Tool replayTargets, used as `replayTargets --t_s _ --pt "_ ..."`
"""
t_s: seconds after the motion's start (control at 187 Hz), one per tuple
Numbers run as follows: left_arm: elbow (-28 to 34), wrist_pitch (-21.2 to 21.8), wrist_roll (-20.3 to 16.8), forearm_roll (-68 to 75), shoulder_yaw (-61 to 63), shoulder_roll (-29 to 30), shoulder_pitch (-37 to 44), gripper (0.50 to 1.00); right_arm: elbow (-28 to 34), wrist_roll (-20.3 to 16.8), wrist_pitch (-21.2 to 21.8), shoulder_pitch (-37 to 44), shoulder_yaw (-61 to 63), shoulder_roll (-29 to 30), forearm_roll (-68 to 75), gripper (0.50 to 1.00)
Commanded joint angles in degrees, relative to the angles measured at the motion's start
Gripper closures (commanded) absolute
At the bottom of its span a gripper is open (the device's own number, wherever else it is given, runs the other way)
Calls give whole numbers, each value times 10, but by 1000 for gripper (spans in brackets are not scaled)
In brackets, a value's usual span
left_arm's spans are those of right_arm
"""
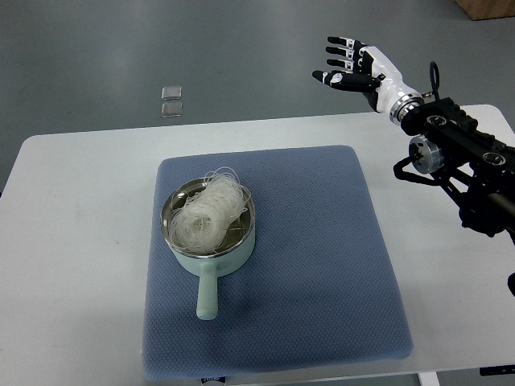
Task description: Put vermicelli into pot with right hand
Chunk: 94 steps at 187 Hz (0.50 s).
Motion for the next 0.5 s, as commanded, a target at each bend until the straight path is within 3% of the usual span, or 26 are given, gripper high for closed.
replayTargets --t_s 0.0,0.176,0.224,0.497 --pt "-1 0 0 0 0 0 0 500 0 2 -2 -27 33 11 23 671" --pt "-1 0 0 0 0 0 0 500 0 6 -2 -59 98 38 27 638" --pt "-1 0 0 0 0 0 0 500 0 7 -2 -68 110 45 28 603" --pt "-1 0 0 0 0 0 0 500 -1 9 -2 -78 112 50 28 576"
